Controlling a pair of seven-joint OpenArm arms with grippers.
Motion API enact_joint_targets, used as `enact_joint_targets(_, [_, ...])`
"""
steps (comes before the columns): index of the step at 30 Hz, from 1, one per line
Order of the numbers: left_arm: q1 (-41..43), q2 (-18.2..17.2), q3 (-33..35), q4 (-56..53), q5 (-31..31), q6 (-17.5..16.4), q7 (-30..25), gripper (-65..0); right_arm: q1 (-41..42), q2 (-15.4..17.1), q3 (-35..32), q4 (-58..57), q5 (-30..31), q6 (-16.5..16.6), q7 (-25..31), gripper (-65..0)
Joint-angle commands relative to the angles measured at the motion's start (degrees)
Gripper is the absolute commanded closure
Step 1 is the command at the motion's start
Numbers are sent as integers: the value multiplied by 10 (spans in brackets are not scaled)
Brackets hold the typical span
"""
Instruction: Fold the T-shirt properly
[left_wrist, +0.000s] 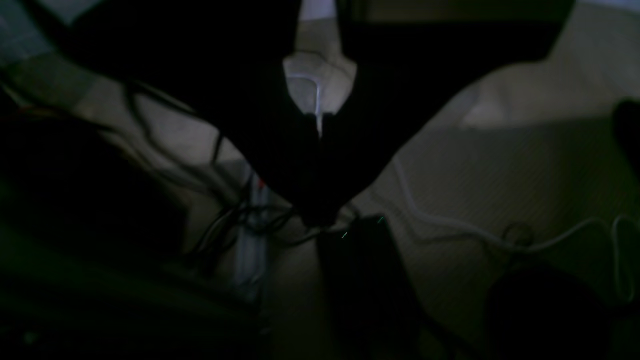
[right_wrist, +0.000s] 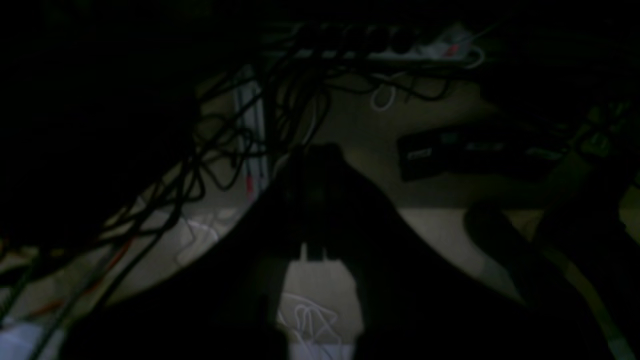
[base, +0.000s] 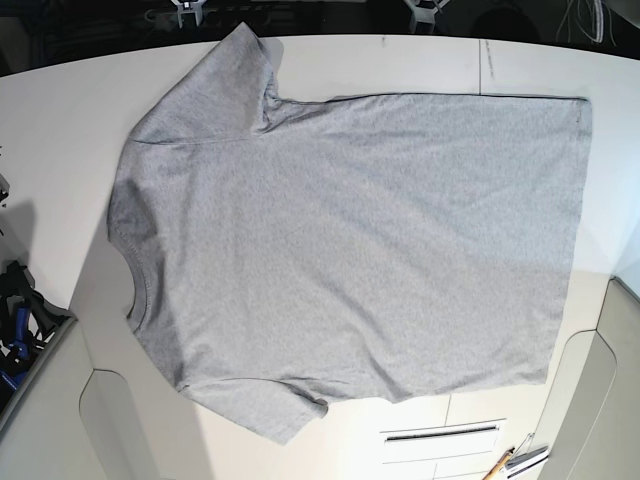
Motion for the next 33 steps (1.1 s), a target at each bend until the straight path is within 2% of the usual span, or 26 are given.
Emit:
enact_joint_targets(1, [5, -2, -1, 7, 0, -2, 7, 0, -3, 3, 7, 5, 2, 0, 4, 0])
enact_joint_targets(33, [5, -2, -1, 12, 1, -2, 8, 0, -3, 4, 21, 5, 2, 0, 4, 0])
